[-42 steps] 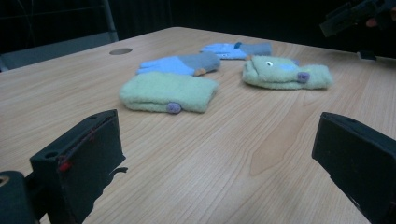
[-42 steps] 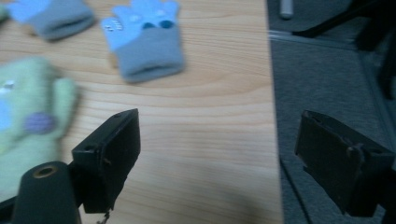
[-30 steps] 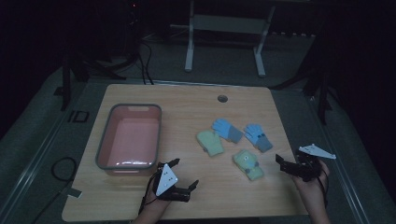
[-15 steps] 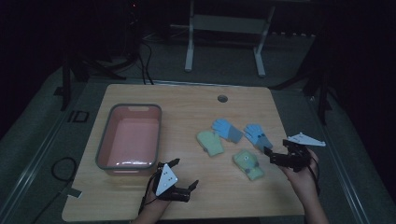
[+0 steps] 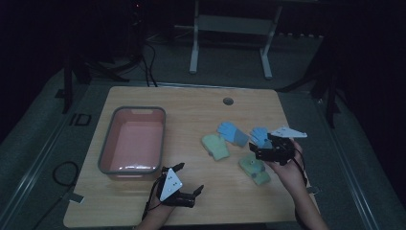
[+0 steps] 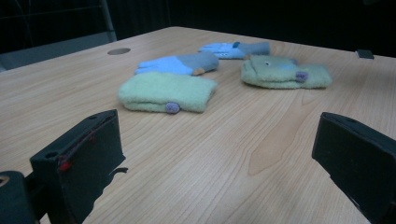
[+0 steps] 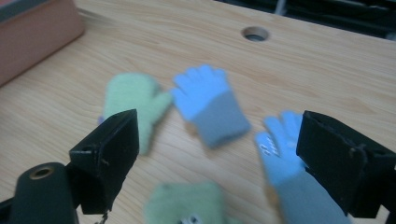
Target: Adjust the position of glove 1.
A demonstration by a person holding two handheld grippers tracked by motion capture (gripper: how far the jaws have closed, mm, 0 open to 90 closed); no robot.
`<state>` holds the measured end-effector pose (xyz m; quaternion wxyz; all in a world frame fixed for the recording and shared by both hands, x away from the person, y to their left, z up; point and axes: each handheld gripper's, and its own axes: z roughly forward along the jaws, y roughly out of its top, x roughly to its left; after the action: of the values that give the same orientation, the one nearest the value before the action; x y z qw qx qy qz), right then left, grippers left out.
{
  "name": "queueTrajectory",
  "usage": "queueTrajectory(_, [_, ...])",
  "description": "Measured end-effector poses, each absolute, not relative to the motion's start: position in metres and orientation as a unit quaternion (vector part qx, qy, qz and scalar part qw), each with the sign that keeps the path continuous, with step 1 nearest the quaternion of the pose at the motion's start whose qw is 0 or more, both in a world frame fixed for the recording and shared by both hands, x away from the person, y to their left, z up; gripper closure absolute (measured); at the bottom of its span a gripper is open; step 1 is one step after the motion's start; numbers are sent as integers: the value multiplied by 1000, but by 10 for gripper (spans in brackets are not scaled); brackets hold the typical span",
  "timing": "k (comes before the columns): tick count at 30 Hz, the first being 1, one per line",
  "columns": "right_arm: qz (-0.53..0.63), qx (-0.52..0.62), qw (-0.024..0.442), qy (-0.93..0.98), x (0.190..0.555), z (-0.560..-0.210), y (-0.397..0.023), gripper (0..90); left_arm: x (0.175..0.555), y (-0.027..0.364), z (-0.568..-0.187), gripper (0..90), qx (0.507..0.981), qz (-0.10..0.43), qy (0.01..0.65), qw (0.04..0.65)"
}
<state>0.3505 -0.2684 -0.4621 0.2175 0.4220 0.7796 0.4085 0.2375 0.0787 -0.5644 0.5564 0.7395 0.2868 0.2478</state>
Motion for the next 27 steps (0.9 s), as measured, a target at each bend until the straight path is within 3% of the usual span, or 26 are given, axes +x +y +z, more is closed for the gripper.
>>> queueTrajectory(19, [399,377,184,815,384,-480,-207,201,238,79,-564,21,740,246,286,557])
queueTrajectory(24, [395,357,177,828,391,-490,-190,255,237,79,-564,21,739,247,286,558])
queueTrajectory(27, [387,350,164,837,396,-498,-179,351,237,79,-564,21,740,246,285,558])
